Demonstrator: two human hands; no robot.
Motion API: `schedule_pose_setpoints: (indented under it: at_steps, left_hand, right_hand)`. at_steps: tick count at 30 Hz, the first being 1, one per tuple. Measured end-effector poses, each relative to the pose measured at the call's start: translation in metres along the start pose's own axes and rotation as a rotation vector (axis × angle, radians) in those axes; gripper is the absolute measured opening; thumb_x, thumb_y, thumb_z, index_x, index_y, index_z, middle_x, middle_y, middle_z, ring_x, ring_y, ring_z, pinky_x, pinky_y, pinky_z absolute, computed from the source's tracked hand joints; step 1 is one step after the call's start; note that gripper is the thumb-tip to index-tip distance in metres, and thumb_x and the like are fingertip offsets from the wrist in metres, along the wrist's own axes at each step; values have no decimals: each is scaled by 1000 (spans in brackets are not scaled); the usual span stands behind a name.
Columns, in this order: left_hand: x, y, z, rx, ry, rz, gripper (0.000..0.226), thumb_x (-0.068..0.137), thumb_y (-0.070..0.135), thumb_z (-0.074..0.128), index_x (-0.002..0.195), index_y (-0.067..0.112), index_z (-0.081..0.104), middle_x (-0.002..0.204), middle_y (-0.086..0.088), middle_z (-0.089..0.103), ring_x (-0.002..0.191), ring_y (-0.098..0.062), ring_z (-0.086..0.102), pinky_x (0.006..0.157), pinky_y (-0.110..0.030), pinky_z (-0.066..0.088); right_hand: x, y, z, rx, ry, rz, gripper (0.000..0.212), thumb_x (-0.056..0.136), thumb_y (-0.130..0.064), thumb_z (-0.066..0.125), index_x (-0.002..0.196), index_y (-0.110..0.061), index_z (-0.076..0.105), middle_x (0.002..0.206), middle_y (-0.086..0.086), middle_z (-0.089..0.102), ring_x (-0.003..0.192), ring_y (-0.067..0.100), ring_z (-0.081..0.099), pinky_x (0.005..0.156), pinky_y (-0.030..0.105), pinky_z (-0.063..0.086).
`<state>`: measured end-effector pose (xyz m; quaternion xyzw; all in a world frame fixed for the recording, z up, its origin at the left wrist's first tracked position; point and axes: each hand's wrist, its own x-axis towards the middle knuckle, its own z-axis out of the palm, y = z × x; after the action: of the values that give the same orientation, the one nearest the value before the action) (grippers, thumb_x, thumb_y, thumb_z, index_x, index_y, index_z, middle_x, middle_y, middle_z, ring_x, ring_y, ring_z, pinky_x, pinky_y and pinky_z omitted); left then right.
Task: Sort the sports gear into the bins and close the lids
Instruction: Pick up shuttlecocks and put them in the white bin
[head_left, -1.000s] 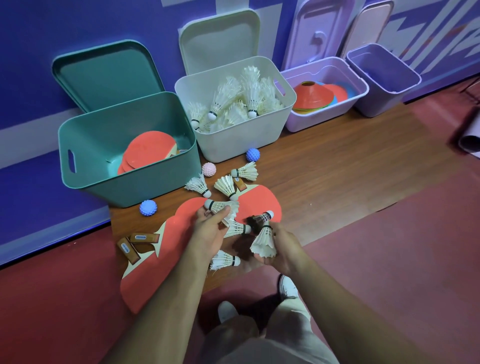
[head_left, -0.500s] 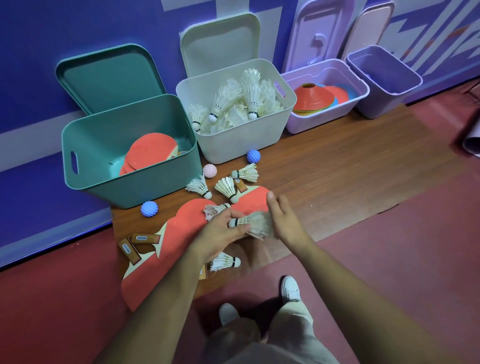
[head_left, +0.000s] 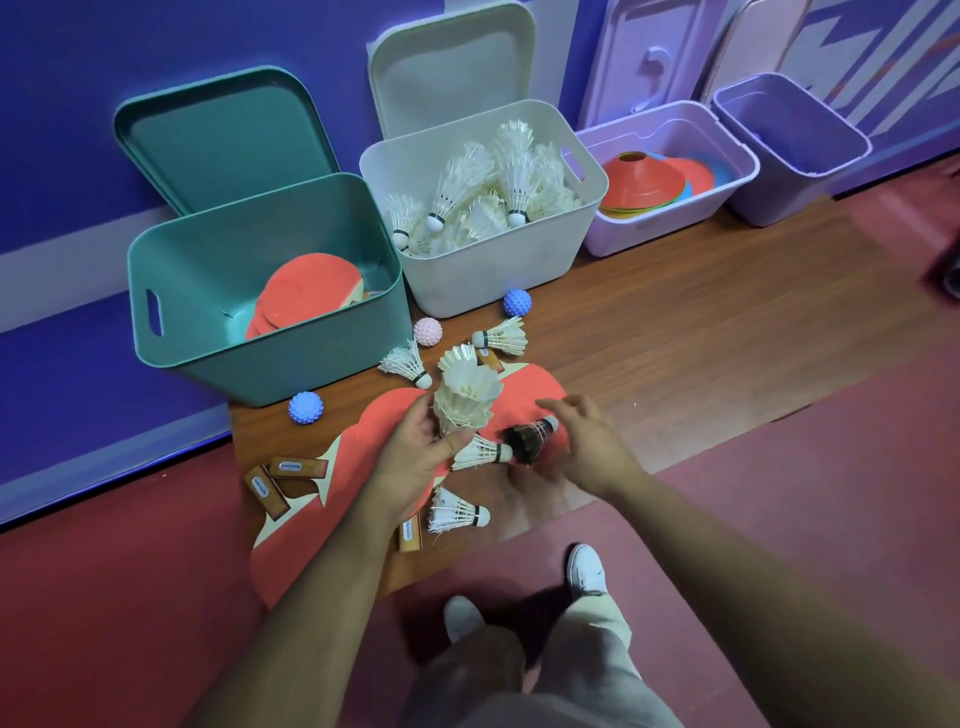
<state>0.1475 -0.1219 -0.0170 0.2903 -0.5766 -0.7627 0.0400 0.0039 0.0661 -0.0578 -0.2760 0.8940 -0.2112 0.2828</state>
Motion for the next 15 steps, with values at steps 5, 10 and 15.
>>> schedule_pose_setpoints:
  at_steps: [5, 10, 15]
  left_hand:
    - [-6, -8, -13, 35, 54, -16, 52, 86, -4, 64, 131, 15, 47, 121, 1, 66, 113, -8, 63, 88, -17, 49]
    - [-11, -8, -19, 58, 59, 2, 48, 88, -1, 65, 127, 23, 51, 118, 6, 69, 112, -7, 63, 87, -15, 48]
    - [-10, -10, -22, 48, 71, -5, 47, 88, -1, 64, 128, 21, 51, 118, 4, 69, 112, -7, 63, 85, -14, 48]
  right_hand:
    - [4, 9, 37, -340, 29, -213, 67, 77, -28, 66, 140, -37, 44, 130, 1, 52, 124, 30, 44, 100, 44, 40]
    - [13, 14, 43, -417, 92, -233, 55, 80, -39, 64, 133, -34, 49, 114, 7, 48, 108, 32, 47, 93, 44, 44]
    - [19, 18, 35, -188, 246, -164, 41, 80, -31, 69, 116, -17, 56, 111, 5, 57, 100, 32, 56, 83, 43, 47]
